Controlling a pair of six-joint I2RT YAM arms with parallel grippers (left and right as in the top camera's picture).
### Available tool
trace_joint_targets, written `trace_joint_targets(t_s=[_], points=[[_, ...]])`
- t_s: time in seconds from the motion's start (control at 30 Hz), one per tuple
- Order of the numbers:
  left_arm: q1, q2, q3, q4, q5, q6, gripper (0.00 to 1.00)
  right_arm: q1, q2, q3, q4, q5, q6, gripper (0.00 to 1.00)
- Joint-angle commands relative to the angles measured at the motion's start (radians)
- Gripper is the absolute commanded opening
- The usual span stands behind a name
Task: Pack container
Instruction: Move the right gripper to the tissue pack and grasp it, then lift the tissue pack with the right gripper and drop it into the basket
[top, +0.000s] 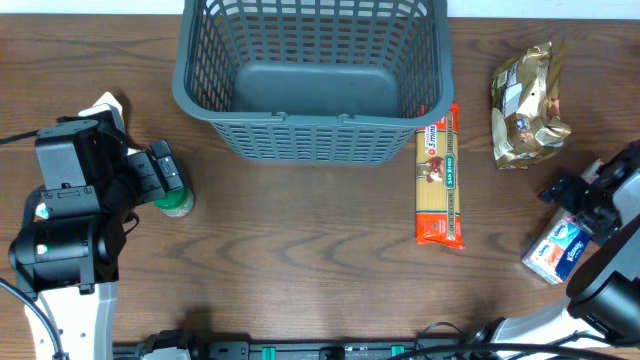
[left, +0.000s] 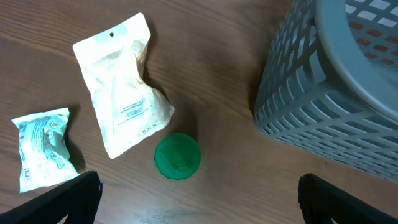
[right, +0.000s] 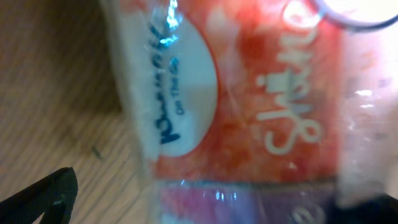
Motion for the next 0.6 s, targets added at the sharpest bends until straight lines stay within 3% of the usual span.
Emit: trace_joint_targets(t_s=[0.0, 0.17, 0.33, 0.47, 0.57], points=[[0.005, 0.001, 0.017, -0.006, -0.005, -0.013, 0.98, -0.008, 0.0, -0.06, 0.038, -0.026, 0.034, 0.99], [0.005, 0.001, 0.017, -0.017, -0.005, -0.013, 0.98, -0.008, 0.0, -0.083, 0.053, -0.027, 0.057, 0.93], [0.005, 0.001, 0.017, -0.018, -0.005, -0.013, 0.98, -0.007, -0.002, -0.082, 0.048, -0.027, 0.073, 0.64], [0.005, 0.001, 0.017, -0.018, -0.005, -0.013, 0.98, -0.007, -0.012, -0.074, 0.037, -0.039, 0.083, 0.54], [0.005, 0.001, 0.017, -0.018, -0.005, -0.013, 0.98, -0.007, -0.04, -0.061, 0.018, -0.05, 0.083, 0.36]])
